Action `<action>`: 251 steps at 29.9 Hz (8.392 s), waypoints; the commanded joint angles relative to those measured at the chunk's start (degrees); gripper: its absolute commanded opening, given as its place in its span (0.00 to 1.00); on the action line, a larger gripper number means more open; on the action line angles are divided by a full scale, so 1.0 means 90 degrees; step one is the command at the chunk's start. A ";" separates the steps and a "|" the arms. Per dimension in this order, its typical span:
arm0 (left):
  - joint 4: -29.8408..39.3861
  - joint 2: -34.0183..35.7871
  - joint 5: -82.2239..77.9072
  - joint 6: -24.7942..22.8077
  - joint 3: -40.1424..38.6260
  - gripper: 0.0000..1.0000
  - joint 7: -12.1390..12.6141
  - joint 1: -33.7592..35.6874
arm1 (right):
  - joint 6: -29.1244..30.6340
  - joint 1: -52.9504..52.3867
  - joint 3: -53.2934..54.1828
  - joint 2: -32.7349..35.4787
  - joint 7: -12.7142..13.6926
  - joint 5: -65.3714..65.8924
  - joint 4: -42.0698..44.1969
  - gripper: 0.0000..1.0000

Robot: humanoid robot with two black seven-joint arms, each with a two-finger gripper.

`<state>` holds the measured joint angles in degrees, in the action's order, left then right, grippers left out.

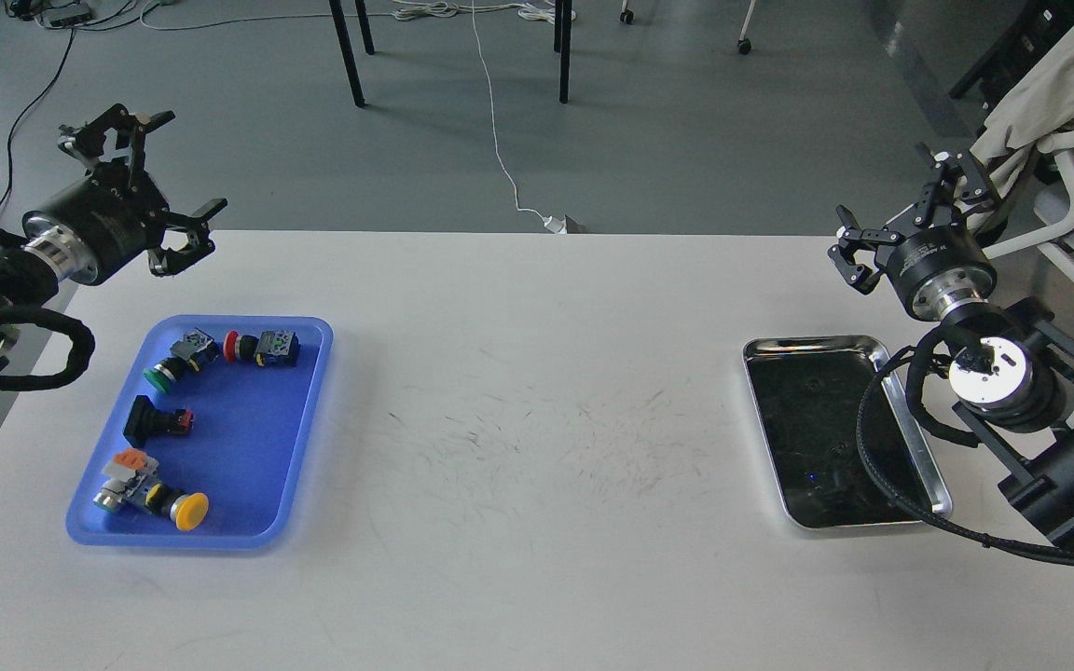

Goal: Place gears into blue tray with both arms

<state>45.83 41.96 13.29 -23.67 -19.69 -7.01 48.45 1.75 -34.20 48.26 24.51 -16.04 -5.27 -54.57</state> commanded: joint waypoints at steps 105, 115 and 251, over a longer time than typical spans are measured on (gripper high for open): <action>-0.2085 -0.2318 0.0027 0.0579 -0.0039 1.00 -0.0042 0.0427 | 0.2343 -0.4266 -0.6729 0.2971 0.0162 0.7117 -0.1378 0.99; -0.2085 -0.2308 0.0027 0.0569 -0.0088 1.00 -0.0042 0.0427 | 0.2745 -0.4618 -0.7188 0.2629 -0.0708 0.9853 -0.1348 0.99; -0.2036 -0.1567 0.0066 0.0218 -0.0274 1.00 -0.0042 0.0408 | 0.2003 -0.5243 -0.8751 -0.0720 -0.1148 1.0469 0.1494 0.01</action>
<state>27.43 27.06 13.89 -21.62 -22.12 -7.38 52.12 21.32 -80.25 -31.30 19.89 -26.36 88.93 -41.14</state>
